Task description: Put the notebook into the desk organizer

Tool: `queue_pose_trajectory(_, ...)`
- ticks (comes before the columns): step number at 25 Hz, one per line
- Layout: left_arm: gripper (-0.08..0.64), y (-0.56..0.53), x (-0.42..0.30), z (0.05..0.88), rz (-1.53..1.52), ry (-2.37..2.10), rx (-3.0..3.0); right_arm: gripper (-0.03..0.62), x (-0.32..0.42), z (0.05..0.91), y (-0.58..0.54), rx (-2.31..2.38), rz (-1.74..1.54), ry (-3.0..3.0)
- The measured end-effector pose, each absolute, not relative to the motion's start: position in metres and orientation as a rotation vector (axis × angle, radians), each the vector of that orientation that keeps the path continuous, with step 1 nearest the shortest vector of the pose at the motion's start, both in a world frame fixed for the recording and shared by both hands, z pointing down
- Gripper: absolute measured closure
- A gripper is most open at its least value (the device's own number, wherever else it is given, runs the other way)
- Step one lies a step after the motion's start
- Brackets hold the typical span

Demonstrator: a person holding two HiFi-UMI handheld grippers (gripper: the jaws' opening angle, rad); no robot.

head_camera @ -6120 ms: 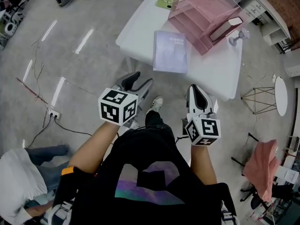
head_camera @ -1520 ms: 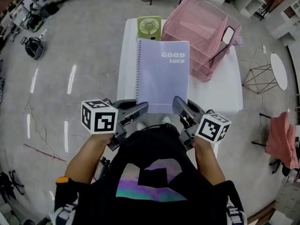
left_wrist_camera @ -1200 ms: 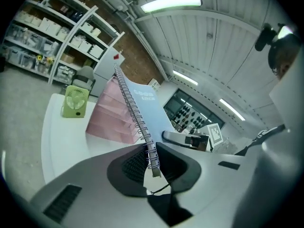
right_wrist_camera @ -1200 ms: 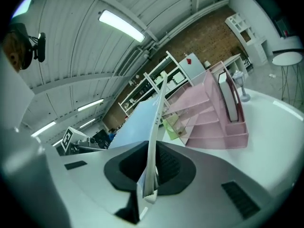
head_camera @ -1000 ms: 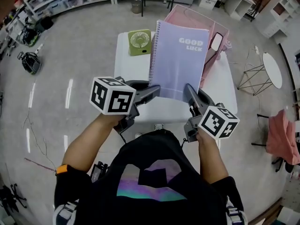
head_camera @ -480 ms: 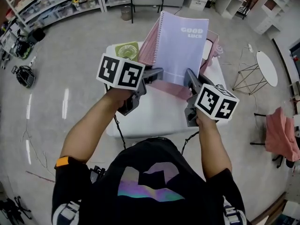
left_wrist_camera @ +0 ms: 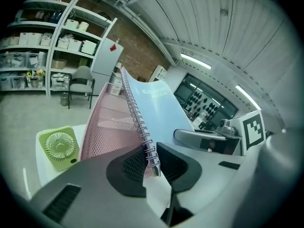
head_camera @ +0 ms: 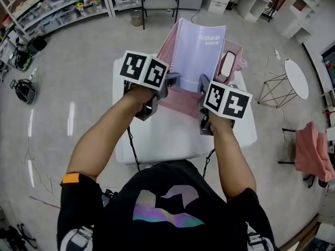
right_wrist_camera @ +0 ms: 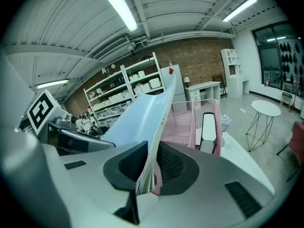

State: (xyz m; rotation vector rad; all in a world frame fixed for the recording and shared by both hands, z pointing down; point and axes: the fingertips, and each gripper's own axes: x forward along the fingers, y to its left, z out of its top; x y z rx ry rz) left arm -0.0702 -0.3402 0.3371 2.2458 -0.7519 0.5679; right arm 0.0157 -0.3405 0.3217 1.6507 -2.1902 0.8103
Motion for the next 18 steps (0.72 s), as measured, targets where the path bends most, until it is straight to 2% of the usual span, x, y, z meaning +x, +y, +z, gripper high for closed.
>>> queue_pose_trajectory(9, 0.485, -0.353, -0.072, 0.362, 0.641, -0.815, 2.202, 0.523, 0.011, 0.340, -0.349, 1.641, 0.840, -2.082)
queue_pose_trajectory(14, 0.455, -0.359, -0.085, 0.373, 0.666, -0.905, 2.172, 0.442, 0.001, 0.346, -0.349, 1.617, 0.882, -2.050)
queue_pose_trajectory(18, 0.435, -0.362, -0.095, 0.375, 0.645, -0.990, 2.166, 0.431, -0.002, 0.350, -0.347, 1.634, 0.889, -2.025)
